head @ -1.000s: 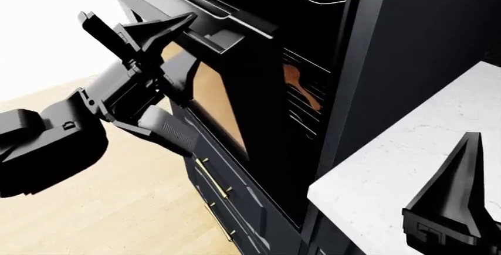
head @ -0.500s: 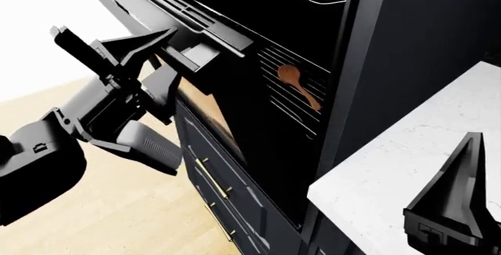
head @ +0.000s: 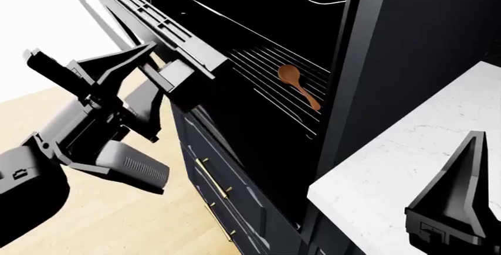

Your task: Open the oven door

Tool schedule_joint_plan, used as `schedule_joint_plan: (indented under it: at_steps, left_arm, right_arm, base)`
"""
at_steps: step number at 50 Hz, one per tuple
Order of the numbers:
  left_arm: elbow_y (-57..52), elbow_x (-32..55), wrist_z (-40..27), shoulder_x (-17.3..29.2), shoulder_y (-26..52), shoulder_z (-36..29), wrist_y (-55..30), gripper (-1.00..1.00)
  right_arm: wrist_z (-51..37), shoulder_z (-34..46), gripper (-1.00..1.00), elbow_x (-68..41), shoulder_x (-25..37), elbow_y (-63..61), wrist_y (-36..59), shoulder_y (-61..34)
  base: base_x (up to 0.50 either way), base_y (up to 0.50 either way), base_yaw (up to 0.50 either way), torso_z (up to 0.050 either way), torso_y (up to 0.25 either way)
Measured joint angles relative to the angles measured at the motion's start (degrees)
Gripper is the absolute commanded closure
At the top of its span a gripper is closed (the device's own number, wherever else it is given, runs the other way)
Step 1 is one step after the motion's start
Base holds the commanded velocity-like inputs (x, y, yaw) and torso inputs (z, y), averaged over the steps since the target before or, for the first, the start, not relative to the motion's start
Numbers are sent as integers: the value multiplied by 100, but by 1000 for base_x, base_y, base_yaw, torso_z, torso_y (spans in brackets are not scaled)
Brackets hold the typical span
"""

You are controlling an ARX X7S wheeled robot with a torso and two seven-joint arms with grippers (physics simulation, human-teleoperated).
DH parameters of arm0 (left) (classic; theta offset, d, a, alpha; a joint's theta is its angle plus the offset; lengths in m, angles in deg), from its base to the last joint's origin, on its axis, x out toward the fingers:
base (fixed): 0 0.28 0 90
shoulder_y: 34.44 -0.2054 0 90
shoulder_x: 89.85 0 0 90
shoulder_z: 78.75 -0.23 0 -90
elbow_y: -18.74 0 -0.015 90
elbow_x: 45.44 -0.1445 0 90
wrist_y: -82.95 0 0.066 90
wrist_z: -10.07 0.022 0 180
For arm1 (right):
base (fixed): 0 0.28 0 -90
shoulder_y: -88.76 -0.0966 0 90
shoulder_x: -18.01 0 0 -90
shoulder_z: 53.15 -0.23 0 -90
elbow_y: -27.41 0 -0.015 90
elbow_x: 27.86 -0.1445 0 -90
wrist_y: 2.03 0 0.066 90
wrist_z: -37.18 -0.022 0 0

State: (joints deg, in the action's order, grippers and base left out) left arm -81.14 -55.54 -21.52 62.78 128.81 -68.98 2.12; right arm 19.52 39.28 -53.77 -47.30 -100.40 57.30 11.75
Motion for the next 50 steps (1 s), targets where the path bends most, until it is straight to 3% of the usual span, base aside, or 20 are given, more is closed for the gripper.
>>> schedule_joint_plan:
  at_steps: [18, 35, 50]
  left_arm:
    - [-328, 249, 112, 448, -92, -50, 47, 100]
    - [-332, 349, 247, 565, -44, -92, 185, 100]
    - [-577, 249, -109, 834, -285, -142, 35, 100]
  right_arm:
    - [-10, 8, -100, -31, 17, -3, -18, 1]
    - [-4, 17, -100, 7, 18, 15, -52, -2]
    - [9, 35, -100, 35, 24, 7, -89, 27]
  base:
    - [-1, -3, 0, 1, 3]
    - [0, -2, 0, 0, 2]
    - [0, -2, 0, 1, 2]
